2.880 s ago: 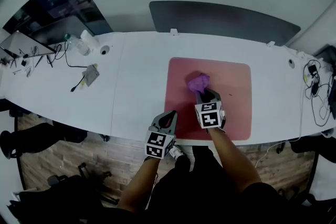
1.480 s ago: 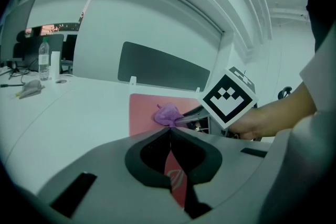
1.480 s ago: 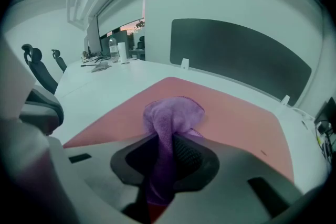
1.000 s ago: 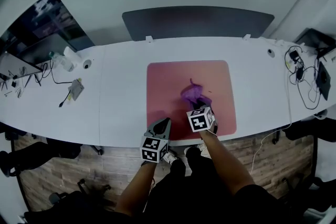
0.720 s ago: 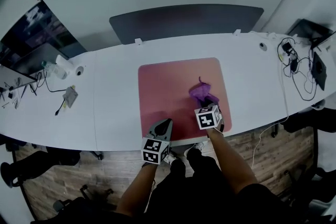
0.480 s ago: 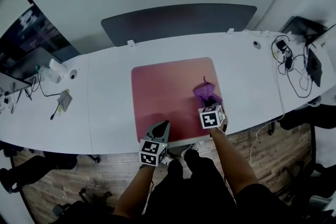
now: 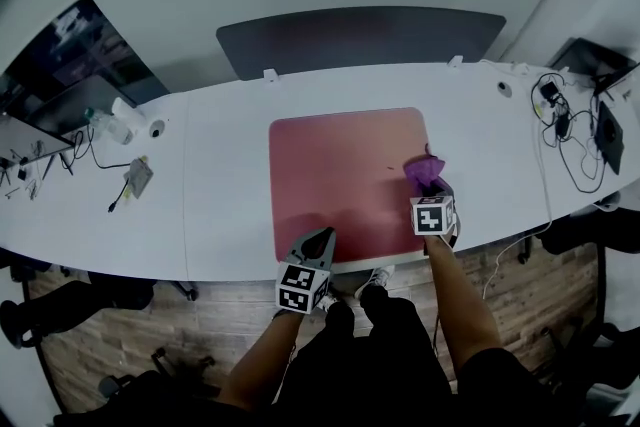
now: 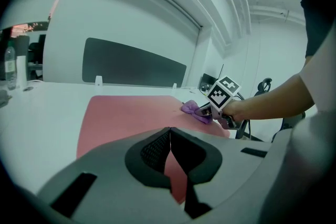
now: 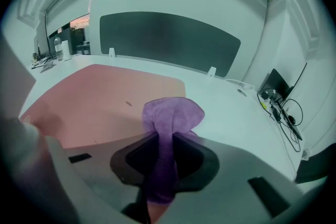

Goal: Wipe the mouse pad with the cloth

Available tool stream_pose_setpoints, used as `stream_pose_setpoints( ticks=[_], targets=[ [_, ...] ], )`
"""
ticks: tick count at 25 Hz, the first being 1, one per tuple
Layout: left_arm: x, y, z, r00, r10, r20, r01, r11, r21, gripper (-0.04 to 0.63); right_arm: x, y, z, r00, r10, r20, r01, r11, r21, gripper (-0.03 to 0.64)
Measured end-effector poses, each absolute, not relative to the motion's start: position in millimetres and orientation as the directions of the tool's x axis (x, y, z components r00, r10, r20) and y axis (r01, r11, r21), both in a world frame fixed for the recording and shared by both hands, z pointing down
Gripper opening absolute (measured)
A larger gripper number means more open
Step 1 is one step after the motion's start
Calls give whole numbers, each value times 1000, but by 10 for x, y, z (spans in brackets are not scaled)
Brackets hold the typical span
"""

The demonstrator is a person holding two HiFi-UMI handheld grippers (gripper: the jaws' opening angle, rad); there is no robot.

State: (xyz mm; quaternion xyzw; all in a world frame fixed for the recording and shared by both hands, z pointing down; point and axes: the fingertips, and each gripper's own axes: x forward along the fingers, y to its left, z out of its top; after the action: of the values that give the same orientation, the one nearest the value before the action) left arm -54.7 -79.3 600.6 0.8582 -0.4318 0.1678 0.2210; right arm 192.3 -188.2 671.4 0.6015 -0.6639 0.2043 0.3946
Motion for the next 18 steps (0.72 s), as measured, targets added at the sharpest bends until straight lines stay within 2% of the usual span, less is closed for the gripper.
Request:
stream_pose_setpoints(
  ticks=[7,18],
  targets=[
    [-941,-819,5982,482,-730,485,-874,-439,208,21,1588,-1931,6387,-37,-718,695,-981,159,111,91],
    [-1518,-791,5993,379,-788,486,-925,-314,213,21,495,-1764,6060,-247,-716,653,-936,350,30,91]
  ],
)
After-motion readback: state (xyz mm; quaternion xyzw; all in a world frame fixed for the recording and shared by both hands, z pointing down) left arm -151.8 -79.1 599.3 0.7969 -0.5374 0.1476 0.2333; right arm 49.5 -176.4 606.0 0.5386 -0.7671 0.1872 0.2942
